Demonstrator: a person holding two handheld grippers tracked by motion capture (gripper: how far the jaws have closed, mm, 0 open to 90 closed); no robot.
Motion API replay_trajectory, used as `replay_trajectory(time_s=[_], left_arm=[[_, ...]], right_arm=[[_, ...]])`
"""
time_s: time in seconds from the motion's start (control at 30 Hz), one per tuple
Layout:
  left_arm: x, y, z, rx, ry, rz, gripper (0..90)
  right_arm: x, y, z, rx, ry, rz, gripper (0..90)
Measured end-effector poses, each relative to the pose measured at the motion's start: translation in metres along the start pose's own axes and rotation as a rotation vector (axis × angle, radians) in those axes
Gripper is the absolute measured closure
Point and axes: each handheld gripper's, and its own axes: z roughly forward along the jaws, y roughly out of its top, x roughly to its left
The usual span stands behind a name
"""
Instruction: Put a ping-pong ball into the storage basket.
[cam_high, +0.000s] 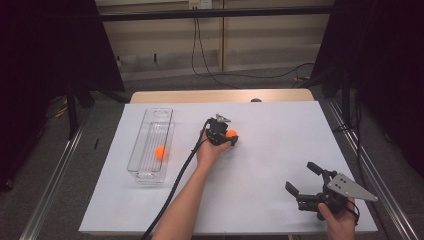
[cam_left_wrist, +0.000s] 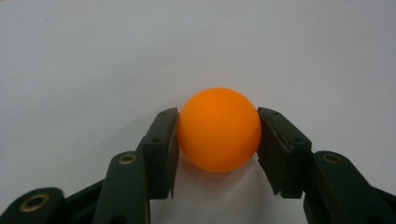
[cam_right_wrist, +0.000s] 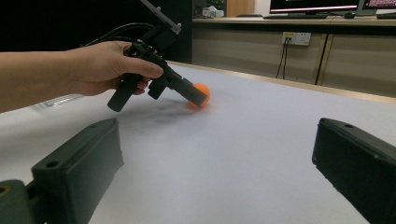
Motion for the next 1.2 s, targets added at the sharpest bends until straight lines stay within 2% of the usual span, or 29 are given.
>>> replay_trajectory(time_s=[0.3,0.47,0.57,0.73,0.83,1.2], left_arm=[[-0.004,-0.001,-0.011,-0.009,-0.040,-0.006,50.8],[-0.002,-0.005,-0.018,0.001,-0.034,0.000,50.8],[-0.001,-0.007,-0.023,-0.008,-0.048,-0.012,50.9],[0.002,-0.010,-0.028,0.002,-0.039,-0.009,50.9],[0.002,-0.011,-0.030,-0.004,-0.054,-0.018,50.9],[-0.001,-0.014,-0.040,0.005,-0.063,0.013,50.9]], right_arm=[[0.000,0.000,0.000,0.001,-0.002,-0.003,1.1],[0.000,0.000,0.000,0.001,-0.001,-0.003,1.1],[0.000,0.000,0.000,0.001,-0.001,-0.004,1.1],[0.000,0.000,0.001,0.003,-0.003,-0.005,1.1],[0.001,0.000,0.001,0.004,-0.002,-0.005,1.1],[0.000,0.000,0.001,0.001,-0.005,-0.002,1.1]])
